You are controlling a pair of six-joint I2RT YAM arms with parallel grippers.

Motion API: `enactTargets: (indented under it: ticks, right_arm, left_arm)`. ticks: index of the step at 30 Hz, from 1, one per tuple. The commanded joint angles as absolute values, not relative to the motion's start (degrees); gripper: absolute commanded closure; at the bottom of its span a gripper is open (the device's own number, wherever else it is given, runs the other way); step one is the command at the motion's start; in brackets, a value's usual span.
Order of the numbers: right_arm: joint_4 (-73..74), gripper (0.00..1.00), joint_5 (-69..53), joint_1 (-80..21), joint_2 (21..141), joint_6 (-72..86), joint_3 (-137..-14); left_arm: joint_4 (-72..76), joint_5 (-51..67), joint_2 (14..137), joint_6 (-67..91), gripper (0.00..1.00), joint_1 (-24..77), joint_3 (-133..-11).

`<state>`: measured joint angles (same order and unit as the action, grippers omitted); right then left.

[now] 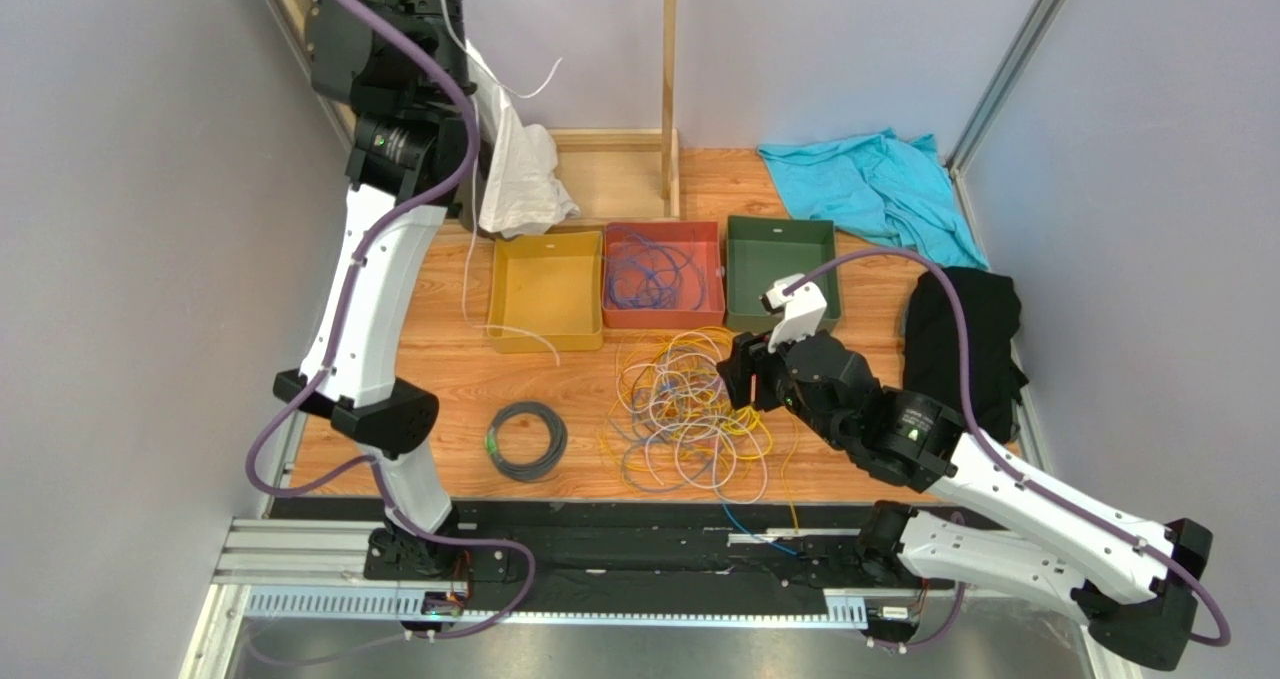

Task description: Untangle the cables

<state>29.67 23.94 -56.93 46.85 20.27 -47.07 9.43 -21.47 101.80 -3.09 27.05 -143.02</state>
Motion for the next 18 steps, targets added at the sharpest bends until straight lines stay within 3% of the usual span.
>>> enactTargets:
  ticks: [1,18]
  right_arm:
    - [28.3,0.41,26.1,-56.69,44.47,20.74,-46.58]
    - [27.33,0.41,25.84,-56.16,45.97,19.42,-47.37]
  left_arm:
    - [11.16,-20.48,104.85,-1.32,1.0,25.58,-143.0]
    - [11.43,-19.07,108.2,1.58,1.0,24.7,-143.28]
